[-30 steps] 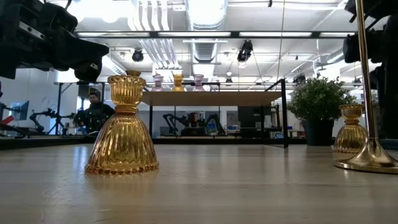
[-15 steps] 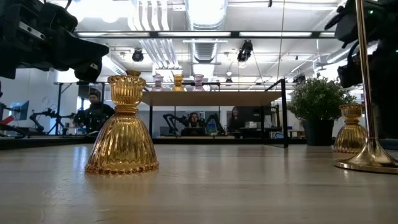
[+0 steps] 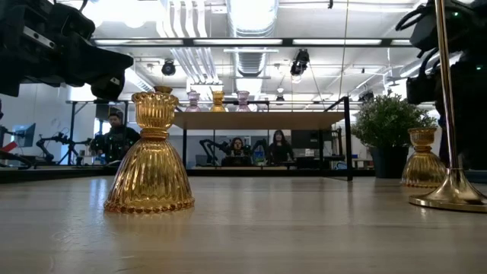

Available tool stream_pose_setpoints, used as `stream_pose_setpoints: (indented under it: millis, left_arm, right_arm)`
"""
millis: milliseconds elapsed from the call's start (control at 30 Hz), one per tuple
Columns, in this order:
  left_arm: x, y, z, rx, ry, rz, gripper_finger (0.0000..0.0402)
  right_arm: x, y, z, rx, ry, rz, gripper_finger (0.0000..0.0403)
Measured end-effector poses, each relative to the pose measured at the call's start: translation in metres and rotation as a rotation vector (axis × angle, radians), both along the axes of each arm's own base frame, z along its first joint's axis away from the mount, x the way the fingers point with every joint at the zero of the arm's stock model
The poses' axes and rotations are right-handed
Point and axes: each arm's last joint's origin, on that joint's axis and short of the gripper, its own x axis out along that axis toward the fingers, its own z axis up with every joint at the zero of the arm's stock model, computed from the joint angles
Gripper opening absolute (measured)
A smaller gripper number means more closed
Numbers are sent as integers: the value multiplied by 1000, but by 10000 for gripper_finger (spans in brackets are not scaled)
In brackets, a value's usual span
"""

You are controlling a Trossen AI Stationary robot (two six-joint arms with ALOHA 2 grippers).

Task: Pick & Place candle stick holders
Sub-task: Put the top yellow glass candle holder on the shelf aligned with the other glass candle holders

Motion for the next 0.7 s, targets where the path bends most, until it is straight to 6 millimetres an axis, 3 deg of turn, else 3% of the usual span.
stream_pose_setpoints:
  millis: [267,700]
  left_arm:
    - [0,0,0,0,-2,0,14]
    - [0,0,1,0,-2,0,14]
  right_arm:
    - [8,-1,3,-78,-81,36,268]
    - [13,-2,-7,-134,-148,51,235]
